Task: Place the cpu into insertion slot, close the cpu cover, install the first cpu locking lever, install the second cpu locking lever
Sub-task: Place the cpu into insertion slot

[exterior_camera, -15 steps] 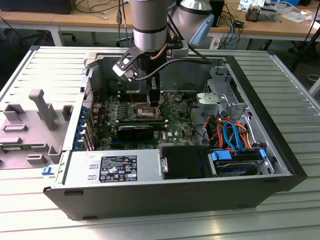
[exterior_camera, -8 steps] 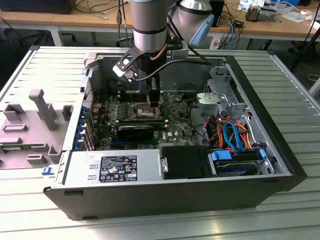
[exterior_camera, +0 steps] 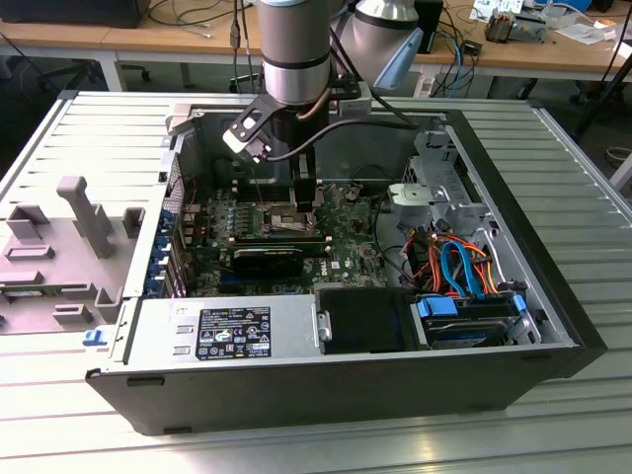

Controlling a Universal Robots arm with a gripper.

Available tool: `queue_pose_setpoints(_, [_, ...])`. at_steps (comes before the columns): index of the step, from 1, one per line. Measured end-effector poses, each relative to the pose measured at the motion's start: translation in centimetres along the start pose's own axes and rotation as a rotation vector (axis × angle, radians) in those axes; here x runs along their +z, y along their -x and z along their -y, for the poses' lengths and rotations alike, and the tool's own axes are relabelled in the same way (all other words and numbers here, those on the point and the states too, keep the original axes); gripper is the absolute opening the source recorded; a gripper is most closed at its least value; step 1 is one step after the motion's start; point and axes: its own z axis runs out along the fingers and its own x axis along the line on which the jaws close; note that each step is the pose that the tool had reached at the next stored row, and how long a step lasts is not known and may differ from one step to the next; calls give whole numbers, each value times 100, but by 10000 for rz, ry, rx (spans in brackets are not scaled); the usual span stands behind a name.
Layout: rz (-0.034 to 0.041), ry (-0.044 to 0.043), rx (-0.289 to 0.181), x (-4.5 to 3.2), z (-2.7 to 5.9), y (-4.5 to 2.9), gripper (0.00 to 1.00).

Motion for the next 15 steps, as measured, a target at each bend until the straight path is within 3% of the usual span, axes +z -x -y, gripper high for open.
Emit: queue_pose_setpoints(15, [0,0,0,31,3,0,54])
